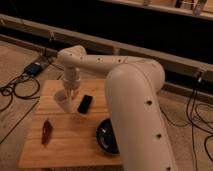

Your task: Place the ceramic cup in the ceramic bowl

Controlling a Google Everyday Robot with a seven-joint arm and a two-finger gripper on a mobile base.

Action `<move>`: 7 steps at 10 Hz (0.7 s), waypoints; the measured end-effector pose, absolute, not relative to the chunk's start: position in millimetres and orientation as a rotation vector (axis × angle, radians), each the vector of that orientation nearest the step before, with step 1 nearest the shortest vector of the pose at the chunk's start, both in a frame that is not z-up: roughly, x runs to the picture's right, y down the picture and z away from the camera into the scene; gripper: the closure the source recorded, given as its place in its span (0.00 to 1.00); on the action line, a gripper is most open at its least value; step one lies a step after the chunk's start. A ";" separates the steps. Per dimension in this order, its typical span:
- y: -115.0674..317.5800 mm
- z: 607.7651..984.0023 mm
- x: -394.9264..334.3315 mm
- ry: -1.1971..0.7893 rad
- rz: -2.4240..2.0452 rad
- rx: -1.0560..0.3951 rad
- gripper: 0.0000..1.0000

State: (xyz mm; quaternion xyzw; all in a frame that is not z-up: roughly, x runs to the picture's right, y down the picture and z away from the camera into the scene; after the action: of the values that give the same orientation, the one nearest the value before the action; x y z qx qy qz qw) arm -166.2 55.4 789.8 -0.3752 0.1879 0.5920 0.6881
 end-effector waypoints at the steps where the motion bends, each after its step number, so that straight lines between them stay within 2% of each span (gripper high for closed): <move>1: 60.4 778.6 -147.6 0.439 1.339 -0.835 1.00; 4: 83.8 727.7 -56.8 0.472 1.448 -0.794 1.00; 7: 112.9 692.6 5.4 0.429 1.533 -0.774 1.00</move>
State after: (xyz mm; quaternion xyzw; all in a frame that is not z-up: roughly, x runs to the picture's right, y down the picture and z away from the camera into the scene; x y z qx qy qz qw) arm 5.4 112.9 692.6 -0.3384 0.1878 0.6702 0.6333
